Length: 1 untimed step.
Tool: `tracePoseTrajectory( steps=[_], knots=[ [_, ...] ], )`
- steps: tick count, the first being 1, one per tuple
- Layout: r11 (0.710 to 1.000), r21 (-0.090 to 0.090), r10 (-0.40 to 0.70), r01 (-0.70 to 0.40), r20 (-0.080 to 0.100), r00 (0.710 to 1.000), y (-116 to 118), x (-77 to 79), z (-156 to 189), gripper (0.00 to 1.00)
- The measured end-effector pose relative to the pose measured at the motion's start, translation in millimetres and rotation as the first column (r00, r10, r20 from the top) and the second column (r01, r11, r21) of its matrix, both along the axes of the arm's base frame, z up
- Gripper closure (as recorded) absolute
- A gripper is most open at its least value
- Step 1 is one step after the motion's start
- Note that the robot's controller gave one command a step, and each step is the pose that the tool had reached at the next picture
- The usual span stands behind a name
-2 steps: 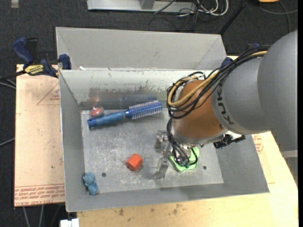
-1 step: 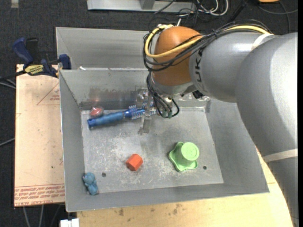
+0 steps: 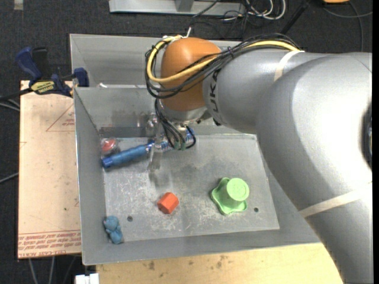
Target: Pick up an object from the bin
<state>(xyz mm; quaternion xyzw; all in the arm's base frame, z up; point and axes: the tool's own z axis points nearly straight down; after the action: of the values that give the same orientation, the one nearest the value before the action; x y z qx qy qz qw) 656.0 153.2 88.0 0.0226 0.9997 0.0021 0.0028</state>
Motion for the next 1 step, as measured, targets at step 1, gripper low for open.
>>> tracePoseTrajectory(
  steps=[1],
  knots=[
    [1.000,-0.003,-0.005,0.005,-0.004,1.000,-3.7,-0.7,-0.4,1.00]
  ],
)
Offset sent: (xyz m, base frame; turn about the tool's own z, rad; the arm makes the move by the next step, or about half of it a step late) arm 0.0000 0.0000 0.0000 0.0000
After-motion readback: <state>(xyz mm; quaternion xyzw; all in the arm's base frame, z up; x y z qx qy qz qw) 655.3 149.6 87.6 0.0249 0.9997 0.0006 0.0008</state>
